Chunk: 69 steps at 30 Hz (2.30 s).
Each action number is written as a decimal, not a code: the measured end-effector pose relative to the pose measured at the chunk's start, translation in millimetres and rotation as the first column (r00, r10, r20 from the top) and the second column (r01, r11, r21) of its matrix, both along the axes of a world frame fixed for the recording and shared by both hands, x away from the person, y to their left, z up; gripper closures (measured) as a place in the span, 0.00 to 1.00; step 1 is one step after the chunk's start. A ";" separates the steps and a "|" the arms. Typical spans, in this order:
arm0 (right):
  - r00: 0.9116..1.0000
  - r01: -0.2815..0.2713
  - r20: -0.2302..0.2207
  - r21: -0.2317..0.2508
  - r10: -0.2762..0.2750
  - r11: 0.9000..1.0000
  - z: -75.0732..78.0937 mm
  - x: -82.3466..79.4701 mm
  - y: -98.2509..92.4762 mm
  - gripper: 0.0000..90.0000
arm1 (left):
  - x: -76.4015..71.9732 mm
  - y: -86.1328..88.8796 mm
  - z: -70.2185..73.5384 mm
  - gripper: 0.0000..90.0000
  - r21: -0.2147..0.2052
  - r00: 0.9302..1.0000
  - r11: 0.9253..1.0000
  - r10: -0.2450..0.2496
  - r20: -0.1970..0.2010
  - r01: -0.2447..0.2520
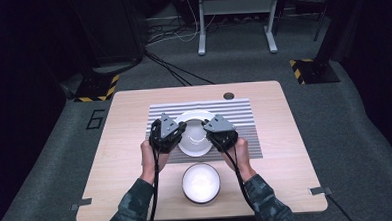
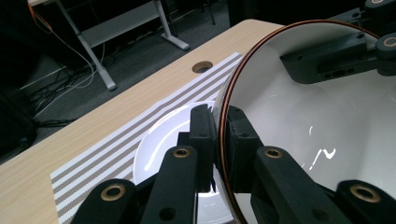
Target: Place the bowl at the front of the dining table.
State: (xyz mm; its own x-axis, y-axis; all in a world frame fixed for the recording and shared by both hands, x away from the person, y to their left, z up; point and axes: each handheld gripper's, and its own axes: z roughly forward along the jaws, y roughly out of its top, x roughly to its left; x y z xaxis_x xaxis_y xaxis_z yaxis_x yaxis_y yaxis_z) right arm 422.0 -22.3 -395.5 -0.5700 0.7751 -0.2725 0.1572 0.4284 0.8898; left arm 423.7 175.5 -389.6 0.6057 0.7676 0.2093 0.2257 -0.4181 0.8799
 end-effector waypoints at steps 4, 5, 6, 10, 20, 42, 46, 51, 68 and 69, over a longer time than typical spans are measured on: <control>1.000 -0.003 -0.007 -0.008 0.003 1.000 -2.8 5.2 0.7 0.92 | 5.0 0.0 -2.3 0.92 0.009 1.000 1.000 0.003 -0.012 -0.003; 1.000 0.000 -0.011 -0.009 0.000 1.000 -3.3 6.2 1.4 0.92 | 6.1 0.0 -2.7 0.92 0.013 1.000 1.000 0.007 -0.015 -0.007; 1.000 -0.002 -0.010 -0.015 0.002 1.000 -3.6 7.7 1.5 0.92 | 7.5 -0.1 -3.4 0.92 0.013 1.000 1.000 0.007 -0.014 -0.007; 1.000 0.002 -0.017 -0.019 -0.002 1.000 -5.4 12.2 2.8 0.92 | 11.4 -0.2 -4.6 0.92 0.021 1.000 1.000 0.011 -0.021 -0.011; 0.999 0.002 -0.047 -0.017 -0.003 1.000 -10.3 27.1 4.4 0.92 | 25.0 0.1 -8.8 0.92 0.029 0.999 0.999 0.023 -0.039 -0.022; 0.991 0.003 -0.134 -0.002 -0.004 1.000 -31.0 57.2 7.9 0.92 | 51.5 1.4 -29.4 0.91 0.032 0.992 0.998 0.054 -0.112 -0.051; 0.988 0.006 -0.153 -0.007 -0.007 1.000 -37.1 62.0 9.6 0.92 | 55.9 1.7 -35.5 0.91 0.030 0.990 0.998 0.065 -0.124 -0.062; 0.985 0.011 -0.171 -0.014 -0.013 1.000 -42.0 67.5 11.5 0.92 | 61.7 1.4 -40.3 0.91 0.041 0.988 0.997 0.071 -0.136 -0.066; 0.964 0.034 -0.264 0.007 -0.031 0.999 -66.5 90.0 10.3 0.91 | 82.2 -5.3 -61.3 0.91 0.077 0.976 0.994 0.087 -0.199 -0.073; 0.965 0.029 -0.262 0.002 -0.027 1.000 -67.6 91.3 9.7 0.91 | 83.3 -5.4 -62.0 0.91 0.082 0.976 0.994 0.086 -0.202 -0.071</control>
